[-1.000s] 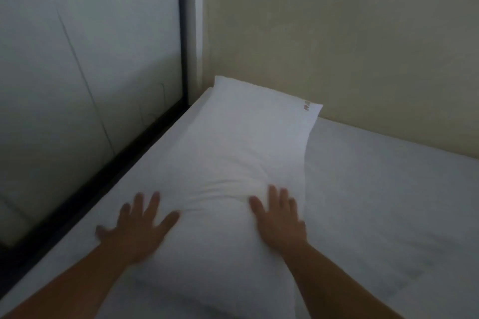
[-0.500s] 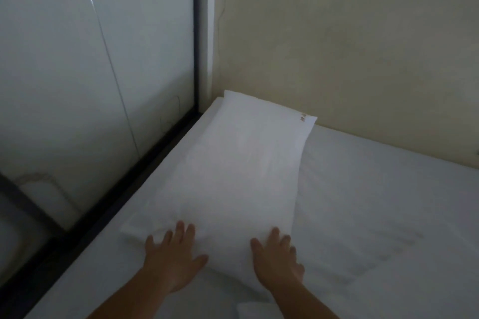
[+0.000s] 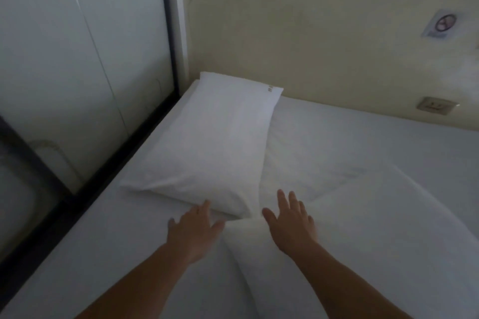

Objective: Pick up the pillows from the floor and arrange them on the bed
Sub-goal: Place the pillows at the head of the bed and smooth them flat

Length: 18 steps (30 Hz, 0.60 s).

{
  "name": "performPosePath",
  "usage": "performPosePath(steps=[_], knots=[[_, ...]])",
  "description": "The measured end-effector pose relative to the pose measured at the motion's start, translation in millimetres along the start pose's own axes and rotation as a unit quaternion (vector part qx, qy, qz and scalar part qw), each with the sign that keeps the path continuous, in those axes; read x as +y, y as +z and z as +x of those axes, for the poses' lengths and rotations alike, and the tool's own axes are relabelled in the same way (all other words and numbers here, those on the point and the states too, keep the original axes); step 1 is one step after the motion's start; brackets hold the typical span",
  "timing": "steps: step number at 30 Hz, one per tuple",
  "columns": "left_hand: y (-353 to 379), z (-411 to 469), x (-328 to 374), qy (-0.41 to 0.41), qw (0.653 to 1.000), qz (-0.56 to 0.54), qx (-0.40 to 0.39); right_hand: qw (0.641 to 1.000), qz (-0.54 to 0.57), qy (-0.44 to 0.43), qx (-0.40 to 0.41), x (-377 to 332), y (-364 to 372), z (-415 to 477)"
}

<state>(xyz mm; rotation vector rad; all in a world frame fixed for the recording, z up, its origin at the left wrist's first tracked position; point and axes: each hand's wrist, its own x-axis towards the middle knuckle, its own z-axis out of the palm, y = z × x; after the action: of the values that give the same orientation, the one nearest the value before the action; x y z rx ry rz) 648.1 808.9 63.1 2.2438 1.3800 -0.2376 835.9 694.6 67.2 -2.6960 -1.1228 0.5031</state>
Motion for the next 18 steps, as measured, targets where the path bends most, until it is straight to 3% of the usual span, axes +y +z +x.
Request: performPosePath(steps=[5, 11, 14, 18], knots=[[81.4, -81.4, 34.0, -0.059, 0.96, -0.266, -0.063, 0.995, 0.006, 0.089, 0.034, 87.3, -4.0, -63.4], [148.3, -161.5, 91.9, -0.078, 0.894, -0.434, -0.085, 0.978, 0.082, 0.185, 0.058, 174.0, -0.9, -146.6], [171.2, -171.3, 122.6, -0.072, 0.881, -0.461, -0.074, 0.948, 0.192, 0.24, 0.088, 217.7, 1.1, -157.7], [193.5, -165.8, 134.6, -0.094, 0.913, -0.397, -0.011, 0.875, 0.38, 0.284, 0.101, 271.4, 11.0, -155.5]])
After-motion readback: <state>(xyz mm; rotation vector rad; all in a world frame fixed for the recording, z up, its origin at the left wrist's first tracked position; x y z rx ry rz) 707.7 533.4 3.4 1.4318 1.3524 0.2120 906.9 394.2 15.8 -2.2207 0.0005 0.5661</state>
